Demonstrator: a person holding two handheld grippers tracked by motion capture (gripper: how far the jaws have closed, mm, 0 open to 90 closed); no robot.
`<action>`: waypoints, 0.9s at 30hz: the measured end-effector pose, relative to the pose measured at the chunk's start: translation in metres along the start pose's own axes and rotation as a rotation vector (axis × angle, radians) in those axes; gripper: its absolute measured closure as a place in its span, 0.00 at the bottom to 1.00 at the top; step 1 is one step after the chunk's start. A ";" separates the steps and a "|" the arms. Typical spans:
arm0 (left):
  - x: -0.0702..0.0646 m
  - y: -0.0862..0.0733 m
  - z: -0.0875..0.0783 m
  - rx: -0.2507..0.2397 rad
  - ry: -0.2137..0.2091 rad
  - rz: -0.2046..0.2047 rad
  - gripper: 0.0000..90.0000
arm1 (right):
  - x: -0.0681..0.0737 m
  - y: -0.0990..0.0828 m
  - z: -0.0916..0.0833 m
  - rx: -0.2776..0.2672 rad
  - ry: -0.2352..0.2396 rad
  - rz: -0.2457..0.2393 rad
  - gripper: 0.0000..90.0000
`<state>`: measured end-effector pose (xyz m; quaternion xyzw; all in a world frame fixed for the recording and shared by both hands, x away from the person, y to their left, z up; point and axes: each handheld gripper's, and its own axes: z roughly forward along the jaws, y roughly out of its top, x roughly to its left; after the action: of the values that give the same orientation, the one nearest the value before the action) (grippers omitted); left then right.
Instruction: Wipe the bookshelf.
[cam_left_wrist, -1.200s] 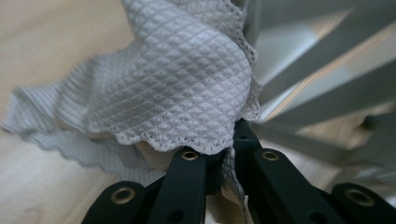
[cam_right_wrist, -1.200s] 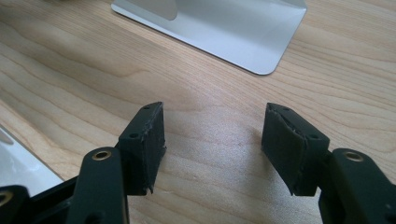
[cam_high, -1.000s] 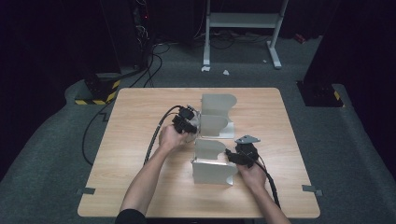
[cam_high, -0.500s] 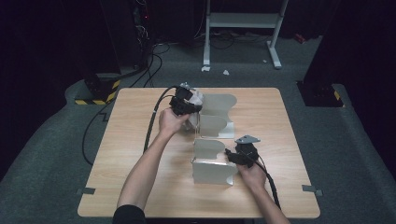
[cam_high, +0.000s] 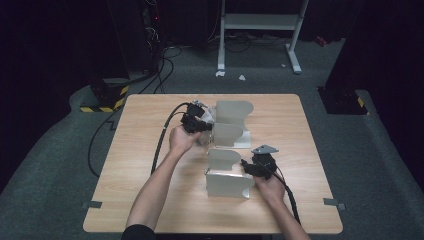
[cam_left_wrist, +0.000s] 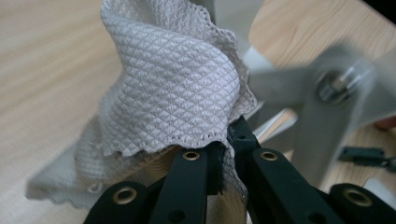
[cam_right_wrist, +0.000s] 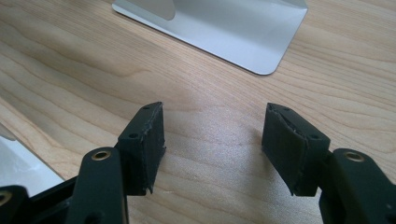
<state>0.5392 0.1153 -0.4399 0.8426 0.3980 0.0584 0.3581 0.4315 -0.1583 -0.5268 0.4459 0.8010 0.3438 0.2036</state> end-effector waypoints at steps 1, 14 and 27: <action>0.000 -0.003 0.003 0.007 -0.003 -0.003 0.97 | 0.000 0.000 0.000 -0.001 -0.001 -0.006 0.44; 0.005 -0.036 0.051 0.155 -0.011 -0.045 0.96 | 0.000 0.000 0.000 -0.001 -0.001 -0.005 0.44; -0.005 0.000 0.001 -0.008 0.036 -0.001 0.97 | 0.000 0.000 0.000 -0.001 0.000 -0.004 0.44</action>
<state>0.5362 0.1115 -0.4400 0.8397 0.4046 0.0752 0.3544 0.4315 -0.1584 -0.5269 0.4443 0.8017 0.3436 0.2045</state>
